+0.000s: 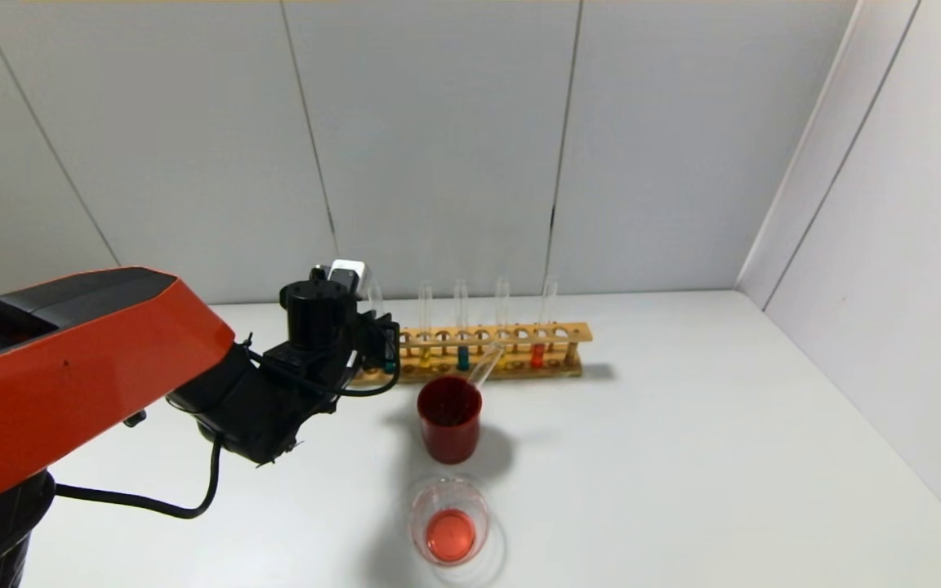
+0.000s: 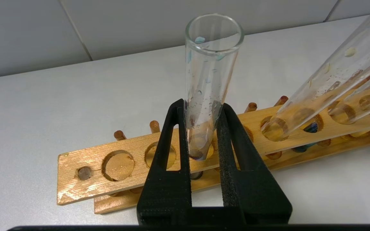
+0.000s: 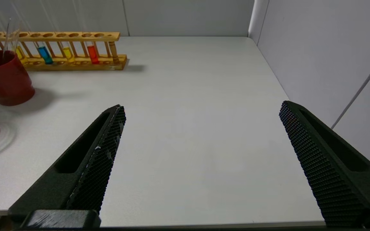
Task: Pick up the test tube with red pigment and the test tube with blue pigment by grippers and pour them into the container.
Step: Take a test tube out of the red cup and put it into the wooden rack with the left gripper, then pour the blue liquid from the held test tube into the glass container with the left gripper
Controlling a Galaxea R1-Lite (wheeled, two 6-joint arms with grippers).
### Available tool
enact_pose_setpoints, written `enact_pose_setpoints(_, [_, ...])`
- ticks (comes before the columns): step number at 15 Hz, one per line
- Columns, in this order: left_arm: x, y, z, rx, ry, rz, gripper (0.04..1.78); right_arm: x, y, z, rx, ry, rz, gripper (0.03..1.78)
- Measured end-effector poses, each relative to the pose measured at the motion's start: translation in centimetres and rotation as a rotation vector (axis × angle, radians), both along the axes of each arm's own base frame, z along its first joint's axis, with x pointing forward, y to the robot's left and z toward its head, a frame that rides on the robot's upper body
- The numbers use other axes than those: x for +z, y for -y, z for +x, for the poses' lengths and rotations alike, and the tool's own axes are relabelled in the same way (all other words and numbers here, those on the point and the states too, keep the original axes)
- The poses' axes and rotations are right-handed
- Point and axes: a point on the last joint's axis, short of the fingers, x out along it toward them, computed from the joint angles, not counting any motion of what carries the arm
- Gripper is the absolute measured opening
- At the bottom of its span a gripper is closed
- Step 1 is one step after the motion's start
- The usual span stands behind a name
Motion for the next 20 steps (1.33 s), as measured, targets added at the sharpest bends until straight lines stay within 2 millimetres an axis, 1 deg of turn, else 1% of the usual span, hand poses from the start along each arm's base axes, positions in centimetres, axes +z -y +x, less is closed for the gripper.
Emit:
enact_pose_setpoints(4, [0.2, 0.0, 0.0, -0.003, 0.008, 0.012, 0.3, 0.0, 0.0, 0.0, 0.0, 0.0, 0.0, 1.75])
enact_pose_setpoints(6, [1.1, 0.1, -0.1, -0.009, 0.035, 0.022, 0.3, 0.0, 0.0, 0.0, 0.0, 0.0, 0.0, 1.75])
enact_pose_setpoints(8, [2.7, 0.1, -0.4, -0.015, 0.08, 0.024, 0.3, 0.0, 0.0, 0.0, 0.0, 0.0, 0.0, 1.75])
enact_pose_setpoints(12, [7.1, -0.1, -1.8, -0.026, 0.182, 0.029, 0.3, 0.0, 0.0, 0.0, 0.0, 0.0, 0.0, 1.75])
enact_pose_setpoints(14, [9.3, -0.3, -3.1, -0.034, 0.207, 0.022, 0.3, 0.0, 0.0, 0.0, 0.0, 0.0, 0.0, 1.75])
enact_pose_setpoints(16, [11.9, -0.7, -5.1, -0.043, 0.232, 0.012, 0.3, 0.0, 0.0, 0.0, 0.0, 0.0, 0.0, 1.75])
enact_pose_setpoints(18, [14.0, -1.5, -7.7, -0.051, 0.252, 0.007, 0.3, 0.0, 0.0, 0.0, 0.0, 0.0, 0.0, 1.75])
enact_pose_setpoints(20, [15.1, -2.5, -10.6, -0.063, 0.271, 0.036, 0.3, 0.0, 0.0, 0.0, 0.0, 0.0, 0.0, 1.75])
